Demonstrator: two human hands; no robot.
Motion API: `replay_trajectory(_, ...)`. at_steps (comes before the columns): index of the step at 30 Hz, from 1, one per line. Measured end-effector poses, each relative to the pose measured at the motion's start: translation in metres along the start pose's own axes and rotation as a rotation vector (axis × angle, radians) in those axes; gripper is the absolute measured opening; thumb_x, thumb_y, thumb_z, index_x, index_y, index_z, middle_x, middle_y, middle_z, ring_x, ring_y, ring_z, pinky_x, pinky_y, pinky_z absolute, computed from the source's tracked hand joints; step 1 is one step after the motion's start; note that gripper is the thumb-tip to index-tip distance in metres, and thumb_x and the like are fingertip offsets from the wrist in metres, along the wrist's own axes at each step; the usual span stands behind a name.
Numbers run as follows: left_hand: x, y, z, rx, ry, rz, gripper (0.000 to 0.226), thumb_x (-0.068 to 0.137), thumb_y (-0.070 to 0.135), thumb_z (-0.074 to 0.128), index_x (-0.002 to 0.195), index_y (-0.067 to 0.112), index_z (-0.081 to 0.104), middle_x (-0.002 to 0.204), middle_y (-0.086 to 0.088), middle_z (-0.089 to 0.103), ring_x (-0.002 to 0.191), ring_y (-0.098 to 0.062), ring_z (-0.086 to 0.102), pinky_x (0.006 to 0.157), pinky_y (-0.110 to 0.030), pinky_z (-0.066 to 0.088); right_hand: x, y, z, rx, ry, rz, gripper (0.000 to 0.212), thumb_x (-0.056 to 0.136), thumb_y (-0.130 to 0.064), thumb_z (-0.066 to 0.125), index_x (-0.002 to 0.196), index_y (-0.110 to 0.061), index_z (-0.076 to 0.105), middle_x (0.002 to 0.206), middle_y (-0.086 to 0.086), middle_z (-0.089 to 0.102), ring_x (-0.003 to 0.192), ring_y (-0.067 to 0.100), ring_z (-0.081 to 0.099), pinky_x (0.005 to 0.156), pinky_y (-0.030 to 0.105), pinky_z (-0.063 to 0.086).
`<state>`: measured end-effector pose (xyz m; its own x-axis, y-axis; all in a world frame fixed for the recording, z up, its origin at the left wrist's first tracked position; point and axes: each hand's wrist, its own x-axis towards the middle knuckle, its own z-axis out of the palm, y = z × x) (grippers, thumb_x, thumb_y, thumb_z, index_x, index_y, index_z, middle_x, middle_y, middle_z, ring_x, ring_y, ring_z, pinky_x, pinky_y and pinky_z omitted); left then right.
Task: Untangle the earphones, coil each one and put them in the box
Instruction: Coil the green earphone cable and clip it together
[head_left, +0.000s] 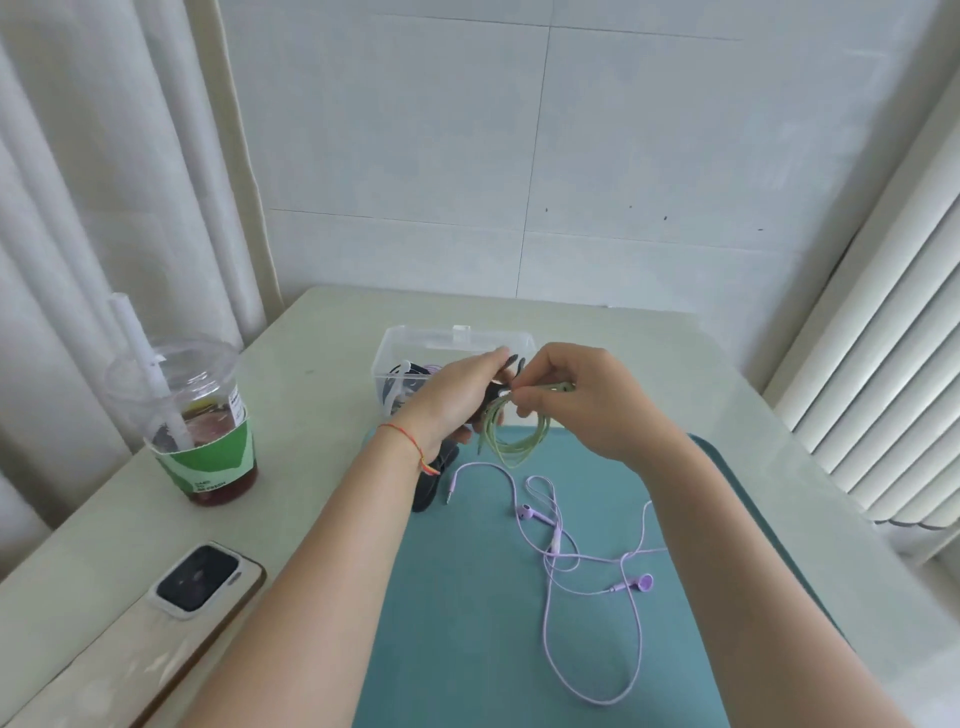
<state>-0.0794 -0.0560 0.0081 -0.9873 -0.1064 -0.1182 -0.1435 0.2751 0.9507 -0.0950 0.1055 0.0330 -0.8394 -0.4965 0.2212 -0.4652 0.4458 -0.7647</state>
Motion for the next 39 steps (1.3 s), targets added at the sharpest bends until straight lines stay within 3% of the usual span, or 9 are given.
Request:
replay_trajectory(3, 0.002, -0.005, 0.007, 0.033, -0.001, 0.053, 0.042, 0.096, 0.050, 0.039, 0.083, 0.019, 0.065, 0.067, 0.001, 0.058, 0.050, -0.015, 0.043, 0.048, -0.022, 0.027, 0.001, 0.005, -0.004, 0.021, 0.084, -0.028, 0.009, 0.085, -0.014, 0.069, 0.079, -0.021, 0.066, 0.074, -0.013, 0.072, 0.076, 0.002, 0.065, 0.065, 0.014, 0.044)
replay_trajectory(9, 0.002, -0.010, 0.010, 0.041, 0.066, 0.114, 0.046, 0.101, 0.046, 0.036, 0.084, 0.021, 0.070, 0.069, 0.009, 0.064, 0.061, -0.012, 0.054, 0.043, -0.017, 0.035, 0.001, 0.010, 0.001, 0.097, 0.152, -0.026, 0.006, 0.087, -0.013, 0.068, 0.082, -0.016, 0.066, 0.075, -0.006, 0.074, 0.078, 0.007, 0.069, 0.071, 0.019, 0.051)
replay_trajectory(13, 0.004, -0.013, 0.010, 0.155, 0.064, 0.156, 0.051, 0.098, 0.052, 0.034, 0.091, 0.019, 0.072, 0.087, -0.002, 0.072, 0.074, -0.019, 0.062, 0.075, -0.032, 0.051, 0.000, 0.008, 0.002, 0.101, 0.138, -0.019, 0.005, 0.087, -0.012, 0.067, 0.083, -0.014, 0.066, 0.074, -0.005, 0.074, 0.071, 0.002, 0.066, 0.061, 0.013, 0.045)
replay_trajectory(15, 0.004, -0.016, 0.007, 0.204, 0.021, 0.156, 0.050, 0.090, 0.058, 0.032, 0.088, 0.025, 0.069, 0.089, -0.010, 0.072, 0.072, -0.021, 0.060, 0.079, -0.039, 0.052, 0.000, 0.010, 0.002, 0.080, 0.120, -0.005, 0.004, 0.087, -0.012, 0.067, 0.083, -0.013, 0.067, 0.074, -0.004, 0.074, 0.064, -0.003, 0.062, 0.056, 0.007, 0.038)
replay_trajectory(20, 0.003, -0.017, 0.009, 0.178, -0.040, 0.156, 0.047, 0.100, 0.045, 0.037, 0.093, 0.010, 0.068, 0.064, -0.001, 0.054, 0.056, -0.018, 0.046, 0.060, -0.030, 0.039, 0.002, 0.016, -0.004, 0.036, 0.153, 0.044, 0.005, 0.086, -0.014, 0.068, 0.082, -0.017, 0.066, 0.075, -0.004, 0.074, 0.071, 0.004, 0.064, 0.061, 0.014, 0.043)
replay_trajectory(25, 0.003, -0.015, 0.010, 0.204, -0.040, 0.148, 0.047, 0.100, 0.045, 0.037, 0.085, 0.015, 0.070, 0.060, -0.001, 0.055, 0.051, -0.015, 0.046, 0.059, -0.029, 0.038, 0.002, 0.015, -0.005, -0.014, 0.105, 0.037, 0.007, 0.084, -0.012, 0.068, 0.080, -0.017, 0.066, 0.075, -0.007, 0.074, 0.081, 0.012, 0.068, 0.071, 0.026, 0.051)
replay_trajectory(30, 0.002, -0.015, 0.011, 0.216, -0.017, 0.119, 0.055, 0.087, 0.056, 0.042, 0.080, 0.006, 0.063, 0.058, 0.000, 0.051, 0.059, -0.021, 0.045, 0.062, -0.032, 0.037, 0.001, 0.015, -0.009, -0.014, 0.031, 0.072, 0.004, 0.085, -0.013, 0.068, 0.081, -0.013, 0.067, 0.076, -0.003, 0.074, 0.076, 0.014, 0.066, 0.066, 0.026, 0.048)
replay_trajectory(34, 0.001, -0.013, 0.013, 0.170, -0.138, 0.060, 0.069, 0.080, 0.062, 0.042, 0.104, 0.002, 0.066, 0.079, -0.008, 0.058, 0.071, -0.020, 0.051, 0.068, -0.031, 0.044, -0.001, 0.023, -0.019, 0.227, -0.118, 0.177, 0.007, 0.087, -0.007, 0.067, 0.080, -0.006, 0.067, 0.076, 0.009, 0.071, 0.070, 0.013, 0.062, 0.073, 0.027, 0.052)
replay_trajectory(39, -0.007, -0.009, 0.007, 0.087, -0.280, 0.071, 0.054, 0.096, 0.061, 0.039, 0.096, 0.016, 0.070, 0.069, -0.001, 0.046, 0.059, -0.015, 0.040, 0.047, -0.014, 0.035, 0.000, 0.026, -0.020, 0.416, -0.195, 0.210, 0.012, 0.091, -0.006, 0.062, 0.079, -0.006, 0.065, 0.073, 0.009, 0.066, 0.072, 0.018, 0.064, 0.068, 0.023, 0.050)
